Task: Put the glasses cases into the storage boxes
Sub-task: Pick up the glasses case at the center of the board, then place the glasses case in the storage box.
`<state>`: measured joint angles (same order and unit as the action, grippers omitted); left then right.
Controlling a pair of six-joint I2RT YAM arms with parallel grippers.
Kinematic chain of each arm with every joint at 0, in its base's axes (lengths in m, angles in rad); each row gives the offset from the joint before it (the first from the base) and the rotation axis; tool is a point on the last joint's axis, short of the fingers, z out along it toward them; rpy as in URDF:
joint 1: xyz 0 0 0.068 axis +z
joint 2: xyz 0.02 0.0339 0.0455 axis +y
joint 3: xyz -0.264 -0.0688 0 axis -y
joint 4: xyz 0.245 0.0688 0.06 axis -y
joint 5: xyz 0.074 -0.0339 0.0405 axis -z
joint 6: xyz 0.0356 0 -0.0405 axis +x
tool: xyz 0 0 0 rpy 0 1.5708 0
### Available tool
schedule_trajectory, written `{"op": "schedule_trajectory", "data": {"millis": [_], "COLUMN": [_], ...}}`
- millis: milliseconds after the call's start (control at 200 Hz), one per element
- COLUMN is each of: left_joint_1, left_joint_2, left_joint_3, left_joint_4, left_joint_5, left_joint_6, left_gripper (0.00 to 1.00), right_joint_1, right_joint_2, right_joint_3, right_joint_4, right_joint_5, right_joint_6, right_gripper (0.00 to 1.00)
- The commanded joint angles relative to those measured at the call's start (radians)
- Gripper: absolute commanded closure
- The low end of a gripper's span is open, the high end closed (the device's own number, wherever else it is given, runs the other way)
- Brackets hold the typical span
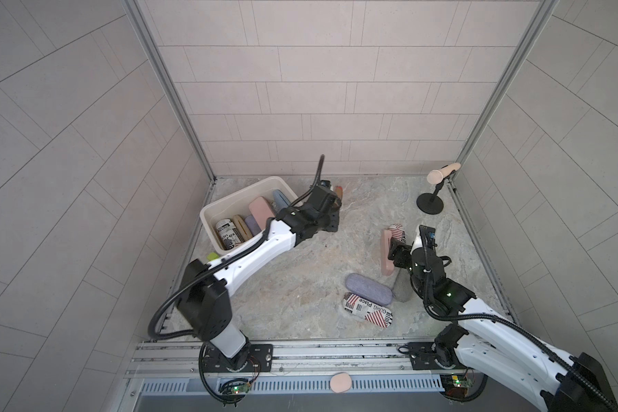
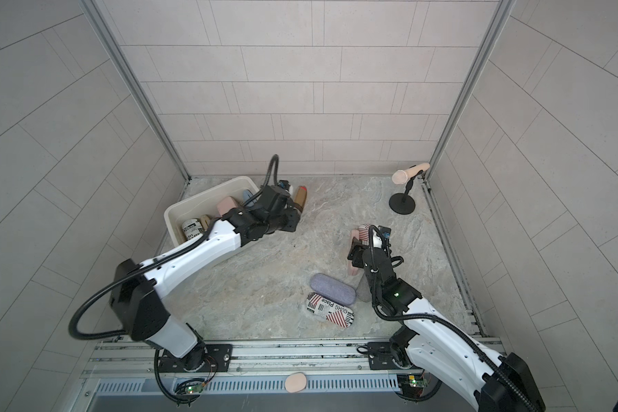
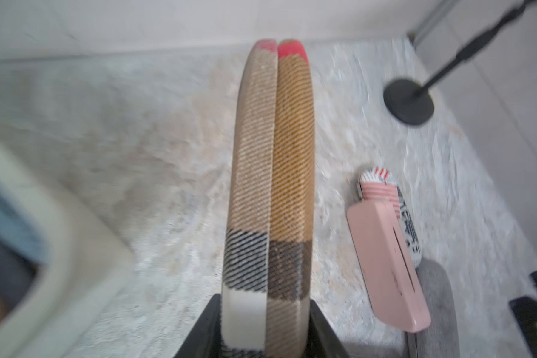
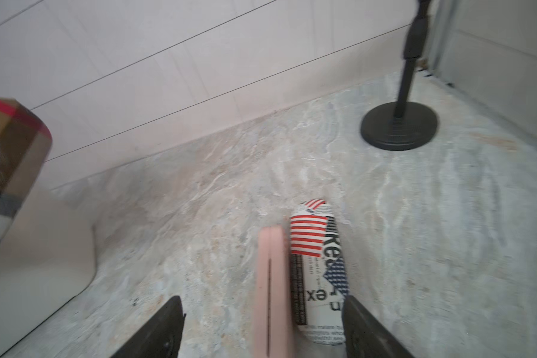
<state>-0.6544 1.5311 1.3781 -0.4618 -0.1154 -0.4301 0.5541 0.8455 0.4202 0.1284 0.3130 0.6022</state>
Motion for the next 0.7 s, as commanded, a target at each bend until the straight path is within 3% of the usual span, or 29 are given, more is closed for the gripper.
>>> {"op": "schedule_trajectory", "data": {"millis": [0, 120, 290, 430, 520, 695], "left_joint_1": [0.102, 0.241, 0.452, 0.529, 0.559, 0.645], "left_joint_2": [-0.124, -0.224, -0.241, -0.195, -0.19, -0.198], "left_joint_3": [-0.06, -0.122, -0.168, -0.152, -0.178, -0.261], "left_joint_4": [-0.023, -0.077, -0.076, -0.107, -0.123, -0.129], "left_joint_5": [-0.119, -0.138, -0.054, -0.092, -0.158, -0.184], "left_joint_6": [-0.071, -0.117, -0.148, -0.178, -0.193, -0.213], "left_gripper": [0.7, 0.71, 0.71, 0.76, 0.76, 0.77], "right_joint_1": [0.06, 0.16, 0.164, 0.164, 0.164, 0.164], "right_joint_2": [0.075, 0.138, 0.159, 0.148, 0.142, 0.147], "right_joint_3": [0.023, 0.08, 0.087, 0.085, 0.085, 0.087], "right_joint_4": [0.144, 0.114, 0.105, 0.096, 0.091, 0.09], "right_joint_5": [-0.25, -0.222, -0.195, -0.171, -0.162, -0.158], "right_joint_6": [-0.11, -0.196, -0.199, -0.203, -0.204, -0.202], "right_gripper": [0.19, 0.19, 0.17, 0.17, 0.17, 0.16]}}
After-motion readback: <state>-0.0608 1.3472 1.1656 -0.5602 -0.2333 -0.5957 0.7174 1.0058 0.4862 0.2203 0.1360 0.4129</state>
